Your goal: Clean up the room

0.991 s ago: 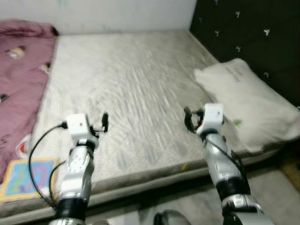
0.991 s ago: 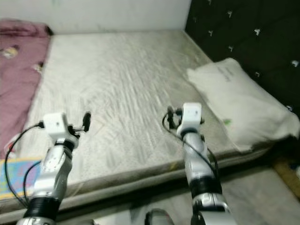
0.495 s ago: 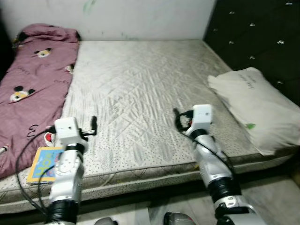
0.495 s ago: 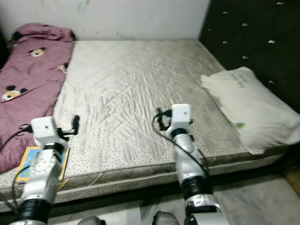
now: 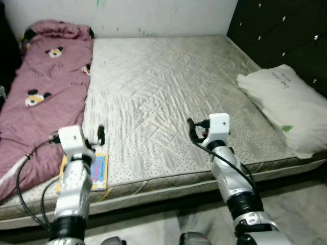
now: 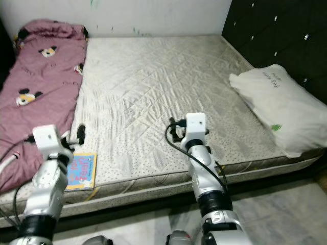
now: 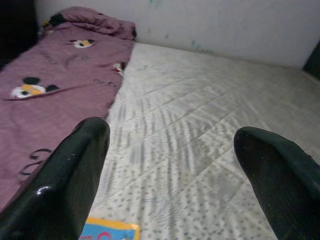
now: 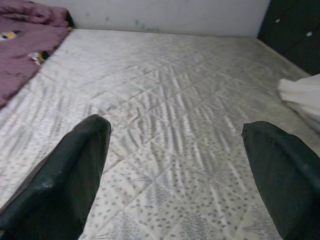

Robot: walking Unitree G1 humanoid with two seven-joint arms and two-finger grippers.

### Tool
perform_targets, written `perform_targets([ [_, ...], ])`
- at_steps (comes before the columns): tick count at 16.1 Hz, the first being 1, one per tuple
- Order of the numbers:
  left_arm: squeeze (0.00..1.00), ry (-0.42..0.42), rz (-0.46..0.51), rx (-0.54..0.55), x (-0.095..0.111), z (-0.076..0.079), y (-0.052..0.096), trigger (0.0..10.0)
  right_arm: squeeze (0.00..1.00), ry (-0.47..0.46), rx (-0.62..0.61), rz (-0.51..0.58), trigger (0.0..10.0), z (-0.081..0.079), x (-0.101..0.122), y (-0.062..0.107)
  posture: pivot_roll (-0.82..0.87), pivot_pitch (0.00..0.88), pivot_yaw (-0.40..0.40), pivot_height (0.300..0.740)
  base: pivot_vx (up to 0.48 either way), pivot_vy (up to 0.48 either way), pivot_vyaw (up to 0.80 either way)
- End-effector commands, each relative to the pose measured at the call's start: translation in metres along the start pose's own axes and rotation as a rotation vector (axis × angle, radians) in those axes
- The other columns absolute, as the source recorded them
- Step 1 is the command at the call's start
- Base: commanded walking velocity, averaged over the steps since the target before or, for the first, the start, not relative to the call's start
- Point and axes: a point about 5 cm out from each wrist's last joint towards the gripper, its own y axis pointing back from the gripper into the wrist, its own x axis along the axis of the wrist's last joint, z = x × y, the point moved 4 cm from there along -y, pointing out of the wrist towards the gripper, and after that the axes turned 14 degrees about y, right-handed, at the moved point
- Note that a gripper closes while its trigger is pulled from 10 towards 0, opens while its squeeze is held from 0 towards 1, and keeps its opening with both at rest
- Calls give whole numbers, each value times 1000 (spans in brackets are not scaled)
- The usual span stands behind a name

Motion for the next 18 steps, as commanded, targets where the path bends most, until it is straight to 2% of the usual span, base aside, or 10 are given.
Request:
perform_targets([
  [1, 0, -1, -18, -9, -4, 3, 1, 10000, 0, -7, -13, 4, 10000, 4, 3, -2, -79, 0, -48, 740, 0, 480, 0],
  [13, 0, -15, -12, 3, -3, 2, 1, 10000, 0, -9, -11, 7, 10000, 5, 4, -2, -80, 0, -48, 740, 0, 480, 0],
  [14, 0, -37, 1, 15, 0, 0, 1, 10000, 0, -9, -12, 7, 10000, 5, 4, -2, -80, 0, -48, 740, 0, 480, 0],
  [16, 0, -121, 29, 125, 6, -14, 2, 10000, 0, -9, -12, 8, 10000, 5, 4, -2, -75, 0, -44, 740, 0, 480, 0],
  [18, 0, -161, 67, 132, 15, -21, 5, 10000, 0, 2, -1, 30, 10000, 3, 9, -3, -75, 0, -44, 740, 0, 480, 0],
])
